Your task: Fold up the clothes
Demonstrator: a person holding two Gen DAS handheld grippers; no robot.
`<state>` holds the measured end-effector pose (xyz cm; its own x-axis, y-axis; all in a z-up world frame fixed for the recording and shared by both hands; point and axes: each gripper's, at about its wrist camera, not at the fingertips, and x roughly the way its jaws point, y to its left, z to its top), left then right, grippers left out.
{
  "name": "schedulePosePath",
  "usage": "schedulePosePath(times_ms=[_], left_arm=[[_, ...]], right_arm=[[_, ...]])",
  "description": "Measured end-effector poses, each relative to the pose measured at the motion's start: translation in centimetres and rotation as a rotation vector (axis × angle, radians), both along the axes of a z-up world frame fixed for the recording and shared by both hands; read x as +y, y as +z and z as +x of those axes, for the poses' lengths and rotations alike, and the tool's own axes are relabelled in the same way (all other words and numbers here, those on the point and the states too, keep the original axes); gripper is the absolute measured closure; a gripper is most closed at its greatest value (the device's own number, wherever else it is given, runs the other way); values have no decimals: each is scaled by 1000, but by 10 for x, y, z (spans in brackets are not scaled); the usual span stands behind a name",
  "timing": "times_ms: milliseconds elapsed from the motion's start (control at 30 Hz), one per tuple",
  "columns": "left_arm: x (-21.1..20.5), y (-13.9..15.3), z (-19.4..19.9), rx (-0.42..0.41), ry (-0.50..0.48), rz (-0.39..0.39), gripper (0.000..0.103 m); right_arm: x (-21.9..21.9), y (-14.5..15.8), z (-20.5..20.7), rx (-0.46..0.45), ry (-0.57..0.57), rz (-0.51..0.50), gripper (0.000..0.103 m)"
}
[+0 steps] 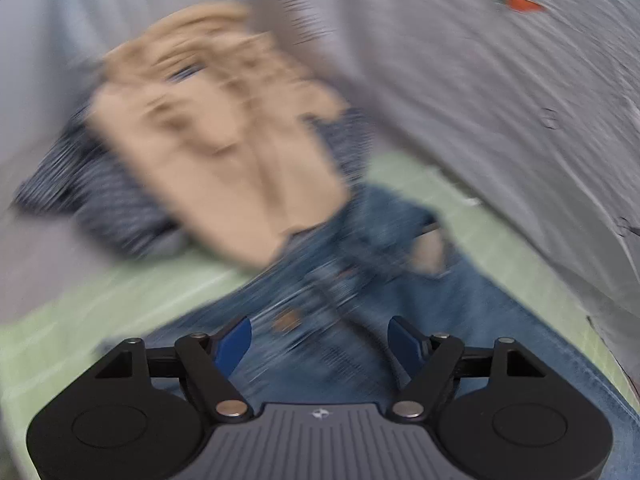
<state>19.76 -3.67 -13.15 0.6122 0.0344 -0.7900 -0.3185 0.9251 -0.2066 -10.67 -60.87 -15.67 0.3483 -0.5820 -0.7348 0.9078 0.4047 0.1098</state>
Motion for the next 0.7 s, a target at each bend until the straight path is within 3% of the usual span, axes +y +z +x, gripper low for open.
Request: schedulePosePath(times_ms=[133, 267, 433, 633, 667, 700], left_arm=[[41, -11, -40, 34, 122, -65, 26], [63, -25, -67, 31, 175, -160, 26], [62, -38, -76, 21, 128, -173, 26], [57, -46, -65, 18, 63, -168, 27], [58, -47, -64, 14, 62, -176, 28], [59, -49, -64, 8, 61, -187, 45]], right_arm=[[56, -9, -23, 36, 58, 30, 2], [97, -13, -37, 30, 82, 85, 1], [135, -17, -46, 35, 122, 138, 1], [169, -11, -53, 49, 148, 123, 1], [174, -10, -55, 48, 147, 121, 1], [178, -11, -57, 47, 146, 122, 1]])
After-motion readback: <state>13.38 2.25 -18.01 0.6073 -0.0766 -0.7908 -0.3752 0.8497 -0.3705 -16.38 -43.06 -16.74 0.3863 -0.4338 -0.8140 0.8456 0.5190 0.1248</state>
